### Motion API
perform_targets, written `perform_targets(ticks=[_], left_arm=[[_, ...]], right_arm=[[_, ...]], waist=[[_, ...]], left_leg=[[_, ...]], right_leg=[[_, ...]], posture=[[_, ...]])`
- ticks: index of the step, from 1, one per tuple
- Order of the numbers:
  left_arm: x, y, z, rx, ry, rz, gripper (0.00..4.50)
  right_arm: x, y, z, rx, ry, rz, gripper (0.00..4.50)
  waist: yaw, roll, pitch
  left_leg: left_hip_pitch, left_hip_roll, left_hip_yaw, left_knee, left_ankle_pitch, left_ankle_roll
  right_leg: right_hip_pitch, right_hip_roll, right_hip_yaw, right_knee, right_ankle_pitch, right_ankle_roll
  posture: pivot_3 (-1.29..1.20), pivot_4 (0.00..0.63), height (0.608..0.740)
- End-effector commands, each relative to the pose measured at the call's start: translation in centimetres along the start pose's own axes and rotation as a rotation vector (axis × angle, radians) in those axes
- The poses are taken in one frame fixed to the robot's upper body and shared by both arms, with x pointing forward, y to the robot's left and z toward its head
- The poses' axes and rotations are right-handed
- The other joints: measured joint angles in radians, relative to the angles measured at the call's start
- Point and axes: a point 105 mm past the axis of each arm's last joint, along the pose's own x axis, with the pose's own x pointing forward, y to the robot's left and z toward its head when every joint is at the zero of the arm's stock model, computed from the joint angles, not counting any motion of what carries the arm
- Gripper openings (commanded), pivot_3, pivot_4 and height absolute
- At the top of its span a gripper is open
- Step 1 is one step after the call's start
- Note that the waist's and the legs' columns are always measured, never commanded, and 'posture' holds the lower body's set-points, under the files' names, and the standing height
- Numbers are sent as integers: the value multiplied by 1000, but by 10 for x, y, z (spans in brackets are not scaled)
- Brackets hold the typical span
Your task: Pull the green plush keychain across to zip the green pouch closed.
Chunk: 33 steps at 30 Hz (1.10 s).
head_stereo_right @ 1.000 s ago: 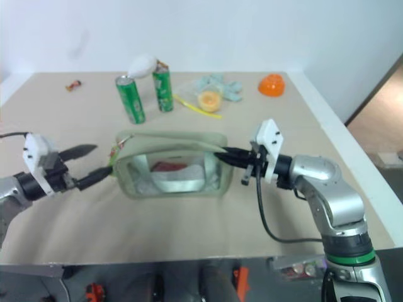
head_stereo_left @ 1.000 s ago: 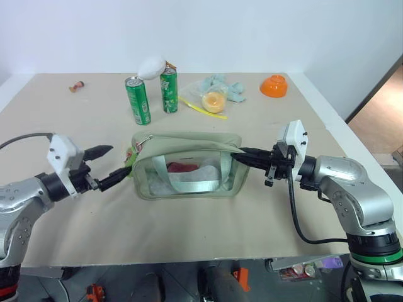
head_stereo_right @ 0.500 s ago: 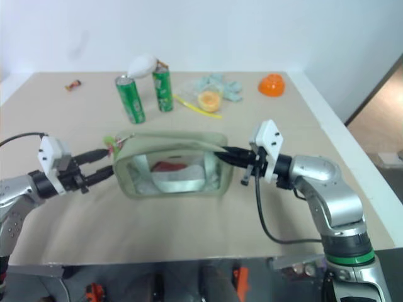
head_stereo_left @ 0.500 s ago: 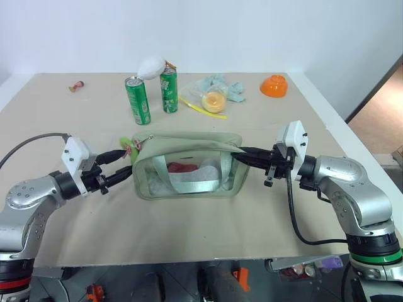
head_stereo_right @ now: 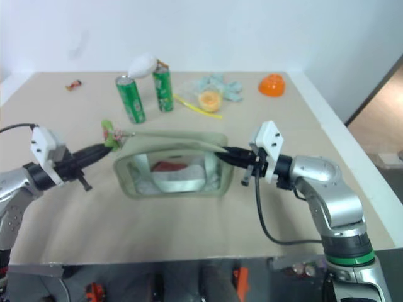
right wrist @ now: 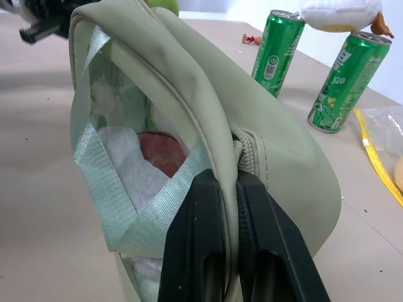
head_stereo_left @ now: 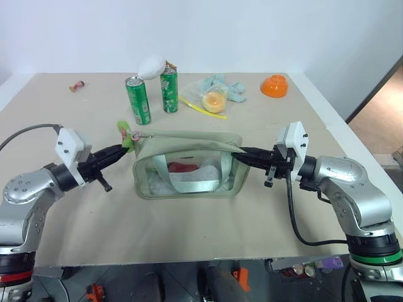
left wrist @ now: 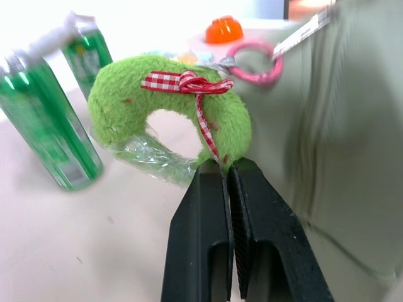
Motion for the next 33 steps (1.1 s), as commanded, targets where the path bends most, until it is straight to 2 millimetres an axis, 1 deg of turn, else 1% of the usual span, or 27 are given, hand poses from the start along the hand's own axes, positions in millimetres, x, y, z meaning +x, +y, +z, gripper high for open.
perform_targets(ticks=[1, 5, 8, 11, 14, 18, 21, 23, 28, 30, 31, 32, 33], left_arm=[[7, -2, 46, 115, -100, -47, 19], [23, -20, 72, 136, -152, -166, 19], [31, -34, 79, 141, -151, -251, 19], [39, -49, 76, 149, -115, -340, 19], [43, -54, 67, 176, -69, -392, 19], [47, -62, 61, 182, -22, -460, 19], [46, -61, 58, 170, 14, -487, 19], [47, -55, 60, 162, 12, -469, 19], [41, -48, 72, 171, -6, -476, 1630], [38, -43, 77, 194, -4, -470, 2356], [36, -41, 80, 193, -8, -463, 2644], [34, -39, 83, 189, -13, -455, 3056], [32, -36, 84, 186, -8, -445, 3221]], right_arm=[[0, -1, 5, -22, -5, 4, 0], [1, -3, 5, -25, -3, 6, 0], [1, -4, 5, -28, -3, 4, 0], [2, -4, 5, -32, -5, 3, 0], [3, -3, 5, -34, -7, 3, 0], [4, -2, 5, -33, -10, 0, 0], [4, -1, 5, -33, -9, -1, 0], [4, 0, 5, -33, -9, -3, 0], [3, 1, 5, -34, -6, -3, 0], [4, 1, 5, -37, -7, -4, 0], [4, 1, 5, -37, -8, -4, 0], [4, 0, 6, -37, -8, -4, 0], [4, 0, 6, -40, -7, -3, 0]], waist=[[0, 0, 0], [-1, 0, 0], [-1, 0, 0], [-1, 0, 0], [-1, 0, 0], [0, 0, 0], [-1, 0, 0], [-1, 0, 0], [-1, 0, 0], [-1, 0, 0], [-1, 0, 0], [-1, 0, 0], [-1, 0, 0]], left_leg=[[0, 0, 0, 0, 0, 0], [0, -1, 0, 0, 0, 0], [0, -1, 0, 0, 0, 0], [0, -1, 0, 0, 0, 0], [0, -1, -1, 0, 0, -1], [0, -1, -1, 0, 0, -1], [0, -2, -1, 0, 0, -1], [0, -2, -1, 0, 0, -1], [0, -2, -1, 1, 1, -1], [0, -1, -1, 0, 0, -1], [0, -1, -1, 0, 1, -1], [0, -1, -2, 0, 1, -1], [0, -1, -1, 0, 1, -1]], right_leg=[[0, 0, 0, 0, 0, 0], [0, 0, 0, 0, 0, 0], [0, 0, 0, 0, 0, 0], [0, 0, 0, 0, 0, 0], [0, 1, 0, 0, 0, 0], [1, 1, 0, 0, 0, 0], [1, 1, 0, 0, 0, 0], [1, 1, 0, 0, 0, 0], [1, 1, -1, 0, 0, 0], [0, 1, -1, 0, 0, 0], [0, 1, -1, 0, 0, 0], [0, 1, -1, 0, 0, 0], [0, 1, -1, 0, 0, 0]], posture=[[0, 150, 740], [0, 150, 740], [0, 150, 740], [0, 150, 740], [0, 150, 740], [0, 150, 740], [0, 150, 740], [0, 150, 740], [0, 150, 740], [0, 150, 740], [0, 150, 740], [0, 150, 740], [0, 150, 740]])
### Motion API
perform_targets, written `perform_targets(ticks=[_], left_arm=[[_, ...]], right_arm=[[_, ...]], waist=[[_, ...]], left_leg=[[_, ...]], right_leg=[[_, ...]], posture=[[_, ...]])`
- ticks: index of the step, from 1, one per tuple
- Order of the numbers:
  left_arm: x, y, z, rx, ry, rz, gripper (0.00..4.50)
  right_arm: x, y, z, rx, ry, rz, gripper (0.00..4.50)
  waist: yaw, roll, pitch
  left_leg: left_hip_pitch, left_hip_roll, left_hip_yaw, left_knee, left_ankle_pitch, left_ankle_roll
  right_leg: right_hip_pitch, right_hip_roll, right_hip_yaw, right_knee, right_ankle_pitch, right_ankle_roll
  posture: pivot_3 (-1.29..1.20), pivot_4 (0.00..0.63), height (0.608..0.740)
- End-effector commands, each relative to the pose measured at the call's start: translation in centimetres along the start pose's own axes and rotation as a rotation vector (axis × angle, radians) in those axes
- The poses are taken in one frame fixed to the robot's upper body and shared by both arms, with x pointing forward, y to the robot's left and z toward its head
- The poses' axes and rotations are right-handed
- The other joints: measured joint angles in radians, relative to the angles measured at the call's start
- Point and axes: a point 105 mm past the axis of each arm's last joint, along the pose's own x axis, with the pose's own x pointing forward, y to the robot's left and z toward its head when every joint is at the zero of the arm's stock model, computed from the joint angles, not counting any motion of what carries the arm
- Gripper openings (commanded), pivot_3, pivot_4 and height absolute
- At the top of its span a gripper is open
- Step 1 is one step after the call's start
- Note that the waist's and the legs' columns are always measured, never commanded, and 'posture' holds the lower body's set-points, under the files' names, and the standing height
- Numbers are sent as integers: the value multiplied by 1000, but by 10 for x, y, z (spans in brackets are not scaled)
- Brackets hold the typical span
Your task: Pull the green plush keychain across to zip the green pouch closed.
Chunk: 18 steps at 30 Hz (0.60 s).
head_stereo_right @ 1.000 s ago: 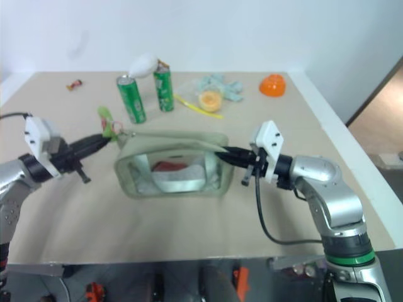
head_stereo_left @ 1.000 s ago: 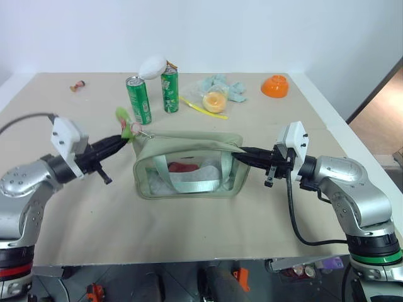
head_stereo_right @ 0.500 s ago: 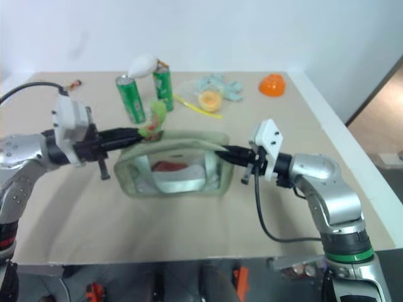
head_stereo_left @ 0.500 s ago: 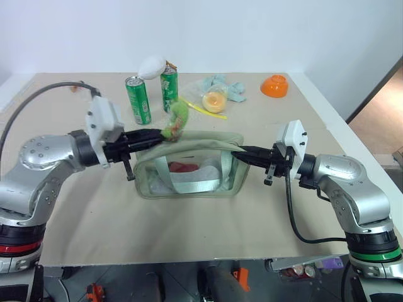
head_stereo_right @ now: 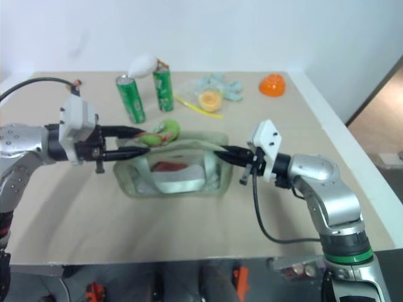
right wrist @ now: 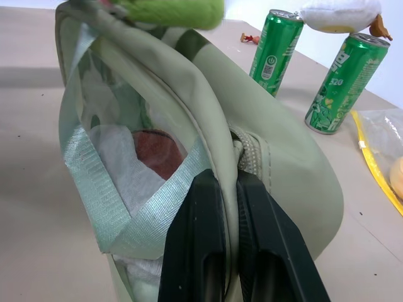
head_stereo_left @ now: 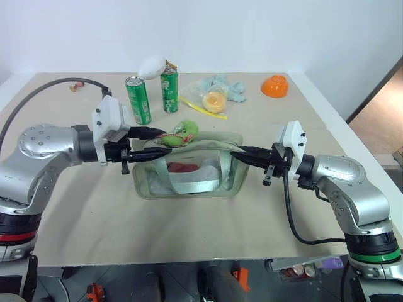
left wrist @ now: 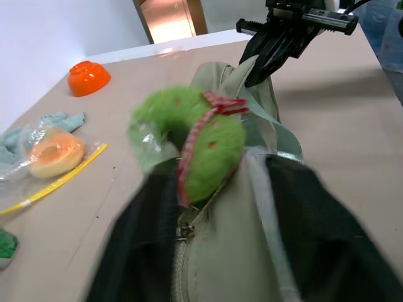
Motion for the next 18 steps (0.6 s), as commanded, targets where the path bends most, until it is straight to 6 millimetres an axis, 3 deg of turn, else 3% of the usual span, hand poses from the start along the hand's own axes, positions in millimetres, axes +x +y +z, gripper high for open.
perform_targets(ticks=[1, 3, 4, 12, 18], left_arm=[[-19, 10, 20, 41, -25, 50, 3726], [-28, 12, 19, 27, -16, 81, 4402], [-34, 11, 15, 14, -3, 97, 4478], [-60, -6, -13, -110, 58, 209, 4478], [-49, -30, -28, -172, 47, 234, 4478]], right_arm=[[2, 2, 5, -20, -13, 5, 0], [2, 1, 5, -21, -14, 6, 0], [2, 1, 5, -21, -14, 5, 0], [3, 0, 5, -21, -16, 10, 0], [6, 0, 6, -23, -22, 20, 0]], waist=[[0, 0, 0], [0, 0, 0], [-1, 0, 0], [-1, 0, 0], [0, 0, 0]], left_leg=[[0, 0, 0, 0, 0, 0], [0, 0, 0, 0, 0, 0], [0, 0, 0, 0, 0, 0], [0, 1, 0, 0, 0, 0], [1, 2, 0, 0, 0, 0]], right_leg=[[0, 0, 0, 0, 0, 0], [0, 0, 0, 0, 0, 0], [0, 0, 0, 0, 0, 0], [0, -1, 0, 0, 0, 0], [0, -2, 0, 0, 0, 0]], posture=[[0, 150, 740], [0, 150, 740], [0, 150, 740], [0, 150, 740], [0, 150, 740]])
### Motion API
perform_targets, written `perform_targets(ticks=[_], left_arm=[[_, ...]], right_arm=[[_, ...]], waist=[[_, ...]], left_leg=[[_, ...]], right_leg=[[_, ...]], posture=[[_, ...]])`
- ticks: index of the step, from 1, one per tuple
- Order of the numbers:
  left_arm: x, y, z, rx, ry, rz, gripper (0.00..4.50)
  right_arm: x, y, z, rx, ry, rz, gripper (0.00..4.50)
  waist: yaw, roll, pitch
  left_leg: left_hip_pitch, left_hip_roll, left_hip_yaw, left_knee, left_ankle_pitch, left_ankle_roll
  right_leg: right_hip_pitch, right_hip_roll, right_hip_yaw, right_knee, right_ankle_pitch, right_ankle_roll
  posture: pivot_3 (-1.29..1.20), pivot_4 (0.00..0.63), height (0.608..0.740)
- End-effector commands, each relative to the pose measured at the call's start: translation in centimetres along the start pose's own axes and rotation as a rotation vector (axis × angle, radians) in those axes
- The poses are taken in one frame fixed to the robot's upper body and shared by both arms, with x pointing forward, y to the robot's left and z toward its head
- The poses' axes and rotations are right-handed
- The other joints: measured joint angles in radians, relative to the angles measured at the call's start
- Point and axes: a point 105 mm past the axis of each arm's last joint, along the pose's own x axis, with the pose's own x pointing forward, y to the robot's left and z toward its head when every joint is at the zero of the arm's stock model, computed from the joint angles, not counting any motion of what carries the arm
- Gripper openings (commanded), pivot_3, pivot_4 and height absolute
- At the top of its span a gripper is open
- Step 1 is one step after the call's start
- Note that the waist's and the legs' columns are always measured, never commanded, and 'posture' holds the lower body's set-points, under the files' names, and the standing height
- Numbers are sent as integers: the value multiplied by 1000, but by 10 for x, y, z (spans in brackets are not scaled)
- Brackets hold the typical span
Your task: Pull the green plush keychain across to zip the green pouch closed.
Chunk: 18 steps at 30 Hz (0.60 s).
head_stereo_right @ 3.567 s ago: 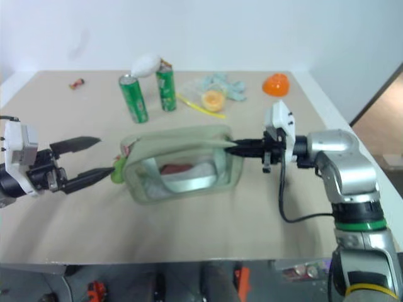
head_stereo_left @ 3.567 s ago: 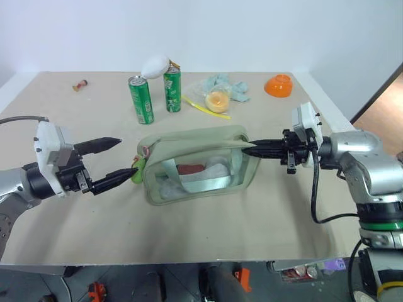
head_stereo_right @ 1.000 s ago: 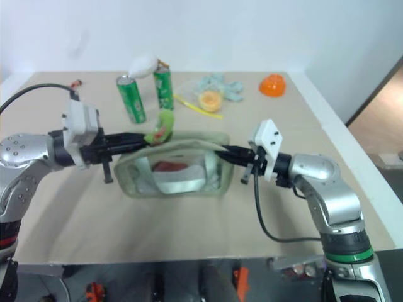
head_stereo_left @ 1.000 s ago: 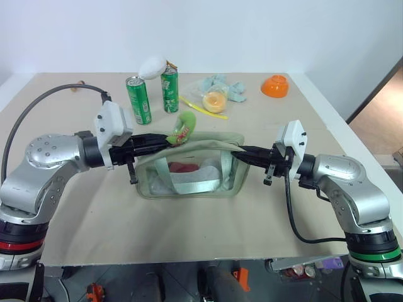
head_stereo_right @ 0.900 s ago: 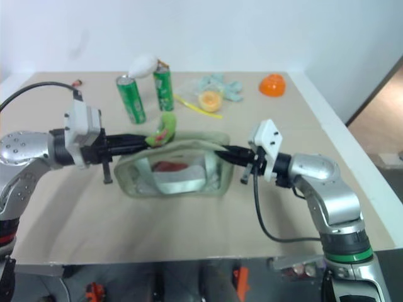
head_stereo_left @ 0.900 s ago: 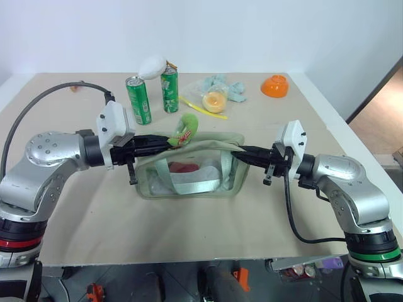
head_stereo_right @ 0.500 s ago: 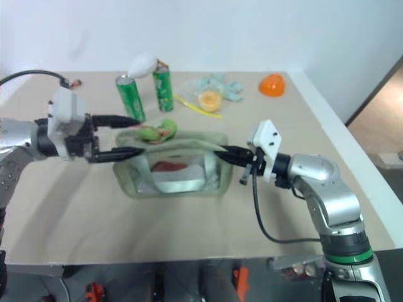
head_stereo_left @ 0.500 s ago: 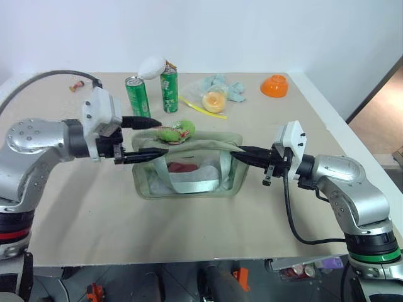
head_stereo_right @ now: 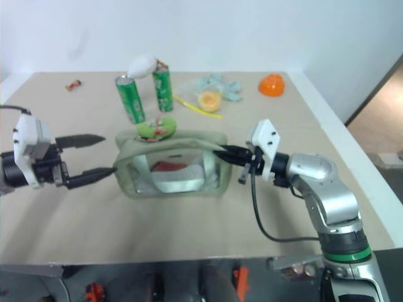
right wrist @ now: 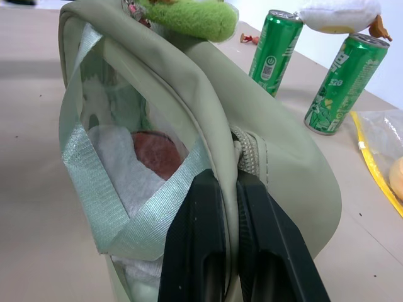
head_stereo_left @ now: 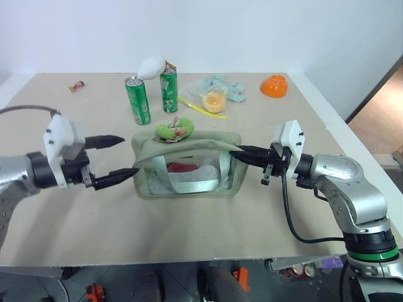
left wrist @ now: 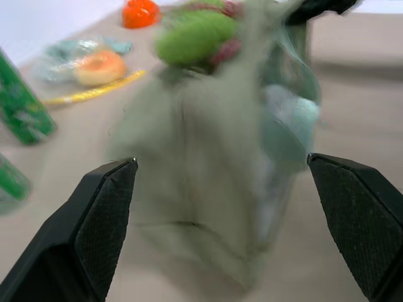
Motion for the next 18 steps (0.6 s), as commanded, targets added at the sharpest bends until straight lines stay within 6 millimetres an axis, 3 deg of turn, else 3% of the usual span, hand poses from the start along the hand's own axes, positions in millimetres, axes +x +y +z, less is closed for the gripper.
perform_targets(ticks=[1, 4, 5, 8, 18], left_arm=[[3, -4, 8, 40, -29, 28, 4478], [6, -2, 3, 27, -38, 55, 4478], [8, -2, 3, 15, -51, 58, 4236], [11, -3, 1, 13, -58, 62, 3413], [23, -4, -1, 28, -72, 40, 23]], right_arm=[[3, 1, 6, -22, -20, 13, 0], [3, 0, 6, -25, -20, 15, 0], [3, 0, 6, -26, -19, 15, 0], [3, 0, 6, -28, -18, 15, 0], [0, 1, 6, -28, -13, 5, 0]], waist=[[0, 0, 0], [0, 0, 0], [0, 0, 0], [0, 0, 0], [0, 0, 0]], left_leg=[[0, 0, 0, 0, 0, 0], [1, -1, 0, 0, 0, 0], [1, 0, 0, 0, 0, 0], [1, 0, 0, 0, 0, 0], [1, 0, 0, 0, 0, 0]], right_leg=[[0, 0, 0, 0, 0, 0], [0, 1, 0, 0, 1, 0], [0, 1, 0, 0, 1, 0], [0, 2, 0, 0, 1, -1], [0, 1, 0, 0, 1, -1]], posture=[[0, 150, 740], [0, 150, 740], [0, 150, 740], [0, 150, 740], [0, 150, 740]])
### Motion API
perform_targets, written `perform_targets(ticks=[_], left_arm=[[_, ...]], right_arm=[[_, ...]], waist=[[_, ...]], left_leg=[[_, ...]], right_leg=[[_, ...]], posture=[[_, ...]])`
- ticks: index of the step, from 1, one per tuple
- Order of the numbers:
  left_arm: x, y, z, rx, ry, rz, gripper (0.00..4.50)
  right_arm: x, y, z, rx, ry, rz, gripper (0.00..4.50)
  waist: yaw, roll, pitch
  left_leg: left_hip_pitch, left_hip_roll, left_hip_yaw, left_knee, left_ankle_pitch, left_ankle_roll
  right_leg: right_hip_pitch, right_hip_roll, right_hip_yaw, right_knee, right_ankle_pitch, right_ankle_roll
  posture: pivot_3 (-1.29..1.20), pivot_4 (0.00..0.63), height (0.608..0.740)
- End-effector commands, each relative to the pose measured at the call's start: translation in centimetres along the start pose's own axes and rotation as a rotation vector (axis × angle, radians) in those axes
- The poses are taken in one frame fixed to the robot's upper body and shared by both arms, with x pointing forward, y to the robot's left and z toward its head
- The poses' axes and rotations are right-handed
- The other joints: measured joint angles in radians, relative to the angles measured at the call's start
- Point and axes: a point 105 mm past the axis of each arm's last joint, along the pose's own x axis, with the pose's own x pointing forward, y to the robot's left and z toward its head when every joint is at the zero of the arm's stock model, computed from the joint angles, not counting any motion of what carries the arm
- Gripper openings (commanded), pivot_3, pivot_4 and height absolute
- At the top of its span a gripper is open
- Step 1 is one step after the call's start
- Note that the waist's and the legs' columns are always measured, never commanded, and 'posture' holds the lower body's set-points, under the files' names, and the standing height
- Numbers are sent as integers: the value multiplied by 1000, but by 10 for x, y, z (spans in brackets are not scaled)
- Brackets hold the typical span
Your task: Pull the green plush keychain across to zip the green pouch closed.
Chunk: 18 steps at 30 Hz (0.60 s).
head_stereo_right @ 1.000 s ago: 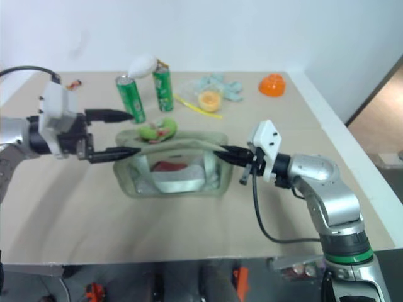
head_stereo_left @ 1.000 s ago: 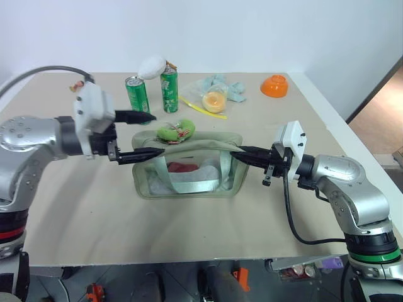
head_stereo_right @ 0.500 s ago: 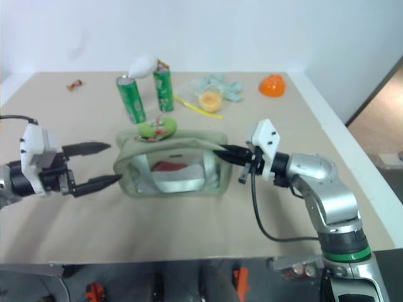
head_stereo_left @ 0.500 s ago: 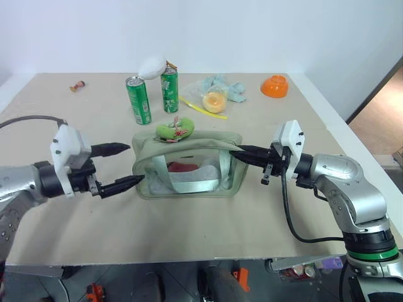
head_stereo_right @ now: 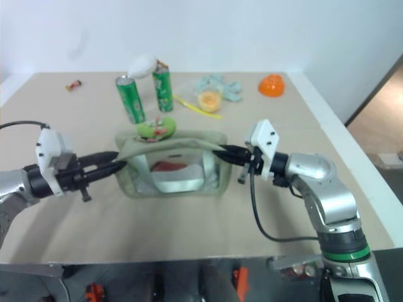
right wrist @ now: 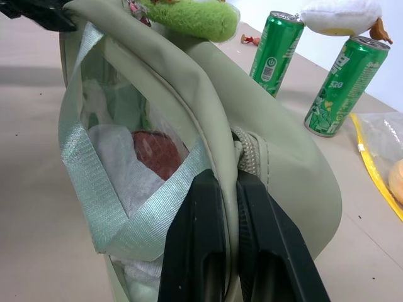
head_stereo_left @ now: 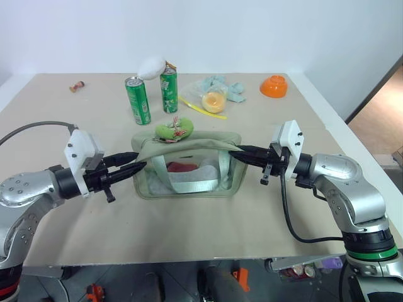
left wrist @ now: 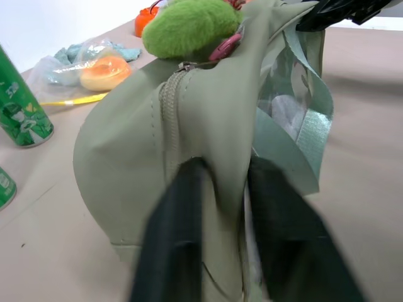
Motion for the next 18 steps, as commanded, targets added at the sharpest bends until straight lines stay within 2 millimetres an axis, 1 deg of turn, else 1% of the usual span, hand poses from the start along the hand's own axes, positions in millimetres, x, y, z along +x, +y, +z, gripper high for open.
perform_targets(ticks=[1, 5, 8, 9, 10, 12, 13, 15, 17, 18], left_arm=[[3, -3, 10, 34, -36, -22, 23], [3, -5, 9, 38, -27, -35, 23], [2, -3, 7, 42, -18, -33, 23], [2, -3, 6, 43, -16, -32, 0], [2, -3, 6, 43, -14, -32, 0], [3, -3, 5, 44, -9, -37, 0], [3, -4, 4, 45, -3, -41, 0], [3, -4, 2, 46, 2, -44, 0], [3, -5, 2, 44, 3, -52, 0], [3, -5, 1, 43, 4, -55, 0]], right_arm=[[-2, 1, 5, -20, -15, 2, 0], [-3, 2, 4, -27, -17, 9, 0], [-5, 4, 5, 9, -18, 43, 0], [-7, 5, 4, 28, -8, 58, 767], [-8, 6, 4, 41, 0, 67, 948], [-15, 5, 1, 48, 25, 79, 1712], [-21, 1, 0, 49, 36, 73, 2012], [-38, -16, -1, 62, 68, 25, 2775], [-50, -33, 3, 84, 73, -31, 3304], [-55, -40, 5, 99, 72, -52, 3742]], waist=[[0, 0, 0], [0, 0, 0], [0, 0, 0], [0, 0, 0], [0, 0, 0], [2, 0, 0], [3, 0, 0], [4, 0, 0], [7, 0, 0], [8, 0, 0]], left_leg=[[0, 0, 0, 0, 0, 0], [0, 0, 0, 0, 0, 0], [0, 0, 0, 0, 0, 0], [0, 0, 0, 0, 0, 0], [0, 0, 0, 0, 0, 0], [0, 0, 0, 0, 0, 0], [-1, -1, 0, 0, 0, 0], [-1, -1, 0, 0, 0, 0], [-1, -2, 0, 0, 0, 0], [-1, -3, 0, 0, 0, 0]], right_leg=[[0, 0, 0, 0, 0, 0], [0, 0, 0, 0, 0, 0], [0, 0, 0, 0, 0, 0], [0, 0, 0, 0, 0, 0], [0, 0, 0, 0, 0, 0], [0, -1, 0, 0, 0, 0], [0, -1, 0, 0, 0, 0], [0, -2, 0, 0, 0, 0], [0, -3, 0, -1, 0, 1], [0, -4, 0, -1, -1, 2]], posture=[[0, 150, 740], [0, 150, 740], [0, 150, 740], [0, 150, 740], [0, 150, 740], [0, 150, 740], [0, 150, 740], [0, 150, 740], [0, 150, 740], [0, 150, 740]])
